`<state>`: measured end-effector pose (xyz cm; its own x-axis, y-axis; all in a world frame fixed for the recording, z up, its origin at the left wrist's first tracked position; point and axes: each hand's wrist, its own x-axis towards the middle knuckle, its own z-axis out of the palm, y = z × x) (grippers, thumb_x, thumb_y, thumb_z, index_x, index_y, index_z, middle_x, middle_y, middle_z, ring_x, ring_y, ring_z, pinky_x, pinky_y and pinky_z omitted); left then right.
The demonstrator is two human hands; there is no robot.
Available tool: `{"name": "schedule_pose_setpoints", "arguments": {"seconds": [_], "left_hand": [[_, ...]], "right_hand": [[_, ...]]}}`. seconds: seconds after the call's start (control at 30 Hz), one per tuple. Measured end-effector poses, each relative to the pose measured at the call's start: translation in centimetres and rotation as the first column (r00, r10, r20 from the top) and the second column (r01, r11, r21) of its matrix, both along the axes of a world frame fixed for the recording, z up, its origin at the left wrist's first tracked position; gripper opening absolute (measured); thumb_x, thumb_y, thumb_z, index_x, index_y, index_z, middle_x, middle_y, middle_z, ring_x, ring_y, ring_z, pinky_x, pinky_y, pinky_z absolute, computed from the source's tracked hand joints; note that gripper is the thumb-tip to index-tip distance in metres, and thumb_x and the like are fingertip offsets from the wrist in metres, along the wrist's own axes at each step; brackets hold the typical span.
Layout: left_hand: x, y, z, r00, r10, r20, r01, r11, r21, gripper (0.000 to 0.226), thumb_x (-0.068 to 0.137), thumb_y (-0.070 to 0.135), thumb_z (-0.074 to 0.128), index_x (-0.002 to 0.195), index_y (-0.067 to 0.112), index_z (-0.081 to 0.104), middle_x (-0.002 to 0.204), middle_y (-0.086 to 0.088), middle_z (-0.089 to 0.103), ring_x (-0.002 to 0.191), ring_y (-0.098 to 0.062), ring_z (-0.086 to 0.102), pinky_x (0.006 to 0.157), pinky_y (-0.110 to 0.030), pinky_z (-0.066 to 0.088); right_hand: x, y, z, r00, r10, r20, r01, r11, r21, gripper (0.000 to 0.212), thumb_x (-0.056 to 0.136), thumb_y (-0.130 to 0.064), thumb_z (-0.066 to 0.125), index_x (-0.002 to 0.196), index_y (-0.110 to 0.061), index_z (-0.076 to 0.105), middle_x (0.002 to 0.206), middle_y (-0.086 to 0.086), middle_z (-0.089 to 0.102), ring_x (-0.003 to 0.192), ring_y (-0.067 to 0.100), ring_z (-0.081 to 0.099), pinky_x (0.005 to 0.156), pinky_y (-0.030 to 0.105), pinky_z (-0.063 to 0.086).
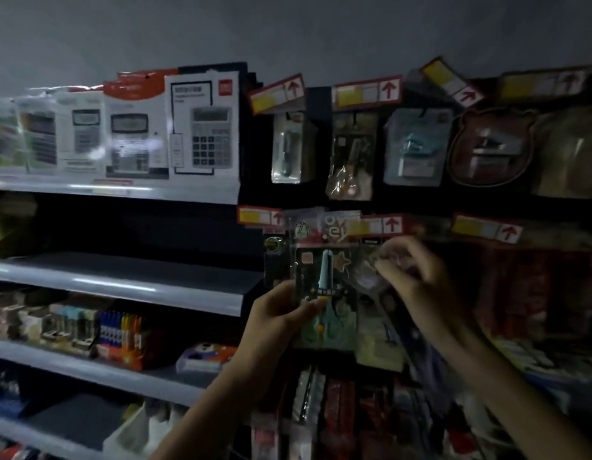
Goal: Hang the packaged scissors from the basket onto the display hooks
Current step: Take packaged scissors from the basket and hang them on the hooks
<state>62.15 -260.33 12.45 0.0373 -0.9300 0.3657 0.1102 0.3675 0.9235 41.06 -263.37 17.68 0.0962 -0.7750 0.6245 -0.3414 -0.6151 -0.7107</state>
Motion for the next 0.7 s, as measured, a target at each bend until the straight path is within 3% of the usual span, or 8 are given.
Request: {"name": "schedule_pose_setpoints", "arguments": {"seconds": [0.1,0.2,0.4,0.5,0.63,0.7], "left_hand": [[-1.0,-1.5,1.3,0.999,-0.038,0.010,0.039,0.999,-0.026,0.021,0.092,0.016,0.072,0.109,0.005,0.067,0.111,-0.022,0.072,0.107,-0.040,0.070,0.092,-0.061,0.056],[-1.4,-3.0,2.8,0.997,-0.077,0.026,0.079,0.995,-0.068,0.024,0.091,0.017,0.072,0.108,0.001,0.064,0.110,-0.023,0.071,0.107,-0.041,0.069,0.092,-0.061,0.056],[0.3,-6.0,6.4,0.980,-0.168,0.106,0.178,0.979,-0.095,0.021,0.090,0.018,0.068,0.108,0.008,0.068,0.108,-0.010,0.076,0.101,-0.028,0.074,0.084,-0.047,0.062],[2.0,-7.7,9.2,0.975,-0.056,0.216,0.105,0.970,-0.221,0.019,0.095,0.024,0.061,0.106,0.010,0.069,0.102,-0.006,0.076,0.095,-0.019,0.075,0.078,-0.032,0.061],[3.9,-10.7,14.1,0.955,0.180,0.236,-0.062,0.899,-0.433,0.011,0.099,0.019,0.060,0.105,0.020,0.069,0.094,-0.001,0.076,0.086,-0.016,0.075,0.080,-0.040,0.063],[4.0,-12.5,16.6,0.905,0.321,0.281,-0.117,0.820,-0.561,0.012,0.099,0.019,0.062,0.109,0.021,0.068,0.094,0.001,0.073,0.081,-0.012,0.074,0.073,-0.036,0.064]], "right_hand": [[0.5,-1.3,1.4,0.999,-0.030,0.029,0.030,0.999,-0.013,0.029,0.089,-0.055,0.068,0.087,-0.026,0.071,0.079,-0.011,0.071,0.066,0.005,0.069,0.064,0.036,0.053],[1.1,-3.1,3.6,0.981,0.091,0.170,-0.109,0.989,0.103,0.011,0.087,-0.034,0.078,0.085,-0.023,0.079,0.078,-0.005,0.076,0.069,0.007,0.071,0.057,0.019,0.047],[2.6,-5.5,6.7,0.965,0.116,0.234,-0.142,0.985,0.095,0.016,0.089,-0.024,0.075,0.081,-0.011,0.078,0.070,0.005,0.072,0.057,0.009,0.064,0.054,0.023,0.046],[3.3,-6.4,8.4,0.950,0.080,0.302,-0.114,0.989,0.095,0.010,0.089,-0.018,0.075,0.092,-0.009,0.078,0.083,0.007,0.078,0.066,0.012,0.072,0.056,0.019,0.051],[3.4,-7.6,10.5,0.944,-0.015,0.329,-0.007,0.998,0.067,0.003,0.088,-0.020,0.077,0.090,-0.018,0.078,0.081,-0.003,0.078,0.073,0.011,0.074,0.065,0.022,0.058],[3.3,-8.2,11.4,0.939,-0.021,0.343,0.004,0.999,0.049,0.008,0.088,-0.023,0.077,0.088,-0.016,0.079,0.084,0.003,0.079,0.079,0.021,0.076,0.075,0.033,0.058]]}}
